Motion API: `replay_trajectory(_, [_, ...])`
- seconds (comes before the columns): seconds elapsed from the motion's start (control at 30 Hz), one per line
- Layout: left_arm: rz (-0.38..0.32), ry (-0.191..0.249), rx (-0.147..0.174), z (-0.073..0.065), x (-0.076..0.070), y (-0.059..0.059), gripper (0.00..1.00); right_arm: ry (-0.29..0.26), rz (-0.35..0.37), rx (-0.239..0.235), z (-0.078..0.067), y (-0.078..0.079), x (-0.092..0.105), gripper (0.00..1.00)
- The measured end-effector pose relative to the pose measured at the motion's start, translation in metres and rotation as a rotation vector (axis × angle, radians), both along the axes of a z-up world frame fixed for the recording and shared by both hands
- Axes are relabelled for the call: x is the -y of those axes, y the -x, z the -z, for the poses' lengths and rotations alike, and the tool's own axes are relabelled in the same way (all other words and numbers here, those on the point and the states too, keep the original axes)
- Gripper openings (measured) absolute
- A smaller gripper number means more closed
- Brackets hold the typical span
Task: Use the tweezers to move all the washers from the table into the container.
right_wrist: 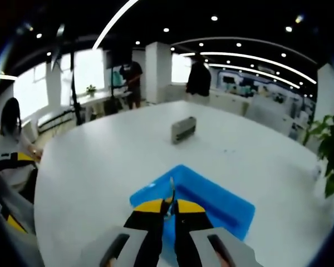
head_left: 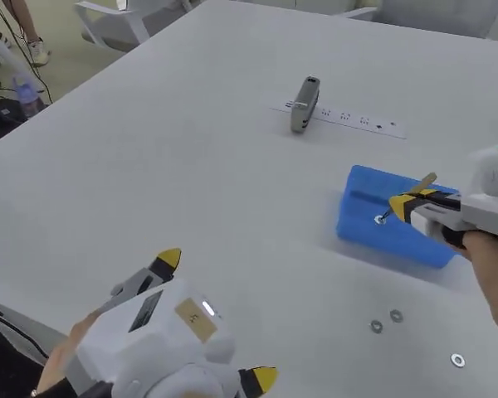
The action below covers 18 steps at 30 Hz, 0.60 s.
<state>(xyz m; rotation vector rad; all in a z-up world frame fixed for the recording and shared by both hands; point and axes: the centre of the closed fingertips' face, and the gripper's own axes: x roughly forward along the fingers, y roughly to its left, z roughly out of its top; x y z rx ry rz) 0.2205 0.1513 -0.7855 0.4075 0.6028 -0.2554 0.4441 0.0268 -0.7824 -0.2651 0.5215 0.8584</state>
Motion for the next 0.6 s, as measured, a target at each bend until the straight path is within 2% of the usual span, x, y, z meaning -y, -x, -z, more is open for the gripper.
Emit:
replay_trajectory(0.4, [-0.006,0.0,-0.001,0.0,-0.001,0.0,0.99,0.056,-0.003,-0.034,0.026,-0.013,-0.001,0.03])
replay_trajectory(0.6, [-0.006,-0.004,-0.003,0.001,-0.001,0.0,0.99,0.082,-0.016,-0.033,0.031,-0.01,-0.003,0.03])
